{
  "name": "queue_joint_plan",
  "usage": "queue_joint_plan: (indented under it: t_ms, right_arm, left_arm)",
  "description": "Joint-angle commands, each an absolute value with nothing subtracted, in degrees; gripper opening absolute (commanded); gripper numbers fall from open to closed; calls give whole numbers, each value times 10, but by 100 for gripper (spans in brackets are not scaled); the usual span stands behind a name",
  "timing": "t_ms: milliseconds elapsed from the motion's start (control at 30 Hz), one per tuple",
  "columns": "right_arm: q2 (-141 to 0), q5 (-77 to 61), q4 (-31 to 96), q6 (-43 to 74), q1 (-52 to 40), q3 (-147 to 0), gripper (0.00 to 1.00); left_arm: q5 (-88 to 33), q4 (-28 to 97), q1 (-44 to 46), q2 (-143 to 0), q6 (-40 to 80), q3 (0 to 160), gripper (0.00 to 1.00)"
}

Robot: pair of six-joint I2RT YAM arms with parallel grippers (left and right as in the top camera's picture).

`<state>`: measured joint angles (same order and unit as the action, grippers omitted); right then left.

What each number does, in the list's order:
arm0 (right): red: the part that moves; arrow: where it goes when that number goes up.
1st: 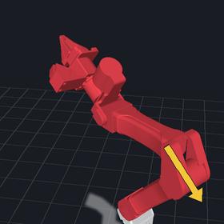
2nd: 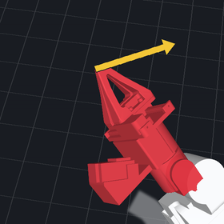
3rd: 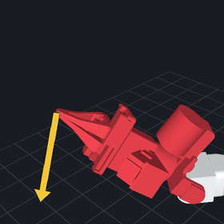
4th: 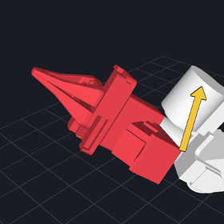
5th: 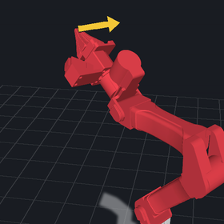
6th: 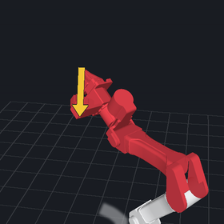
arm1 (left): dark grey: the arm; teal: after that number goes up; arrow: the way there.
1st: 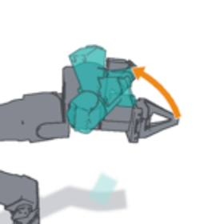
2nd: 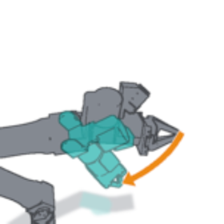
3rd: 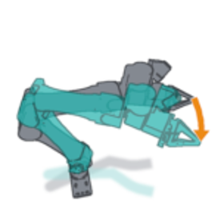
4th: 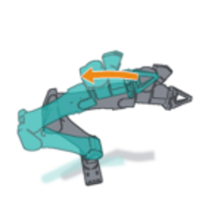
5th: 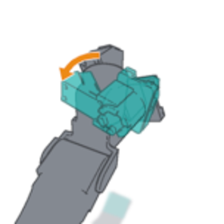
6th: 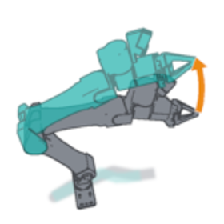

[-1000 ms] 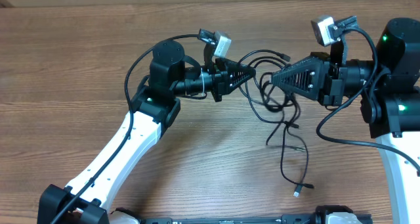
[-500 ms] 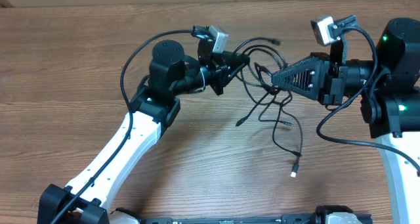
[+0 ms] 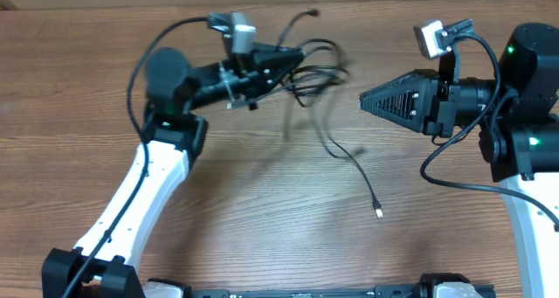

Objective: Untangle cables

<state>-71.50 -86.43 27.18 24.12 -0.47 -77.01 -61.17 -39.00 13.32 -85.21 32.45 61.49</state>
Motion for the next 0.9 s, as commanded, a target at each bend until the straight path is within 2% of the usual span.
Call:
queue_joint_plan:
  t_ms: [0, 100, 200, 233, 333, 567, 633, 867]
  right_arm:
    - [-726, -826, 283, 238, -6, -772, 35]
    - [-729, -791, 307, 237, -6, -772, 53]
    - [-729, -778, 332, 212, -6, -772, 63]
    - [-729, -769, 350, 196, -6, -772, 70]
    - [-729, -719, 403, 172, -6, -772, 80]
    - [-729, -690, 446, 147, -6, -772, 92]
    - [-729, -683, 455, 144, -6, -772, 98]
    - [-729, -535, 578, 119, -6, -772, 98]
  left_arm:
    - [-713, -452, 115, -841, 431, 620, 4]
    - [-736, -504, 112, -841, 455, 620, 4]
    - [-742, -523, 113, -841, 455, 620, 4]
    - [-742, -526, 112, -841, 455, 620, 4]
    - [-742, -526, 112, -841, 454, 620, 4]
    - [-745, -526, 112, -841, 450, 620, 4]
    - [-746, -525, 112, -841, 450, 620, 4]
    - [-752, -508, 112, -841, 450, 620, 4]
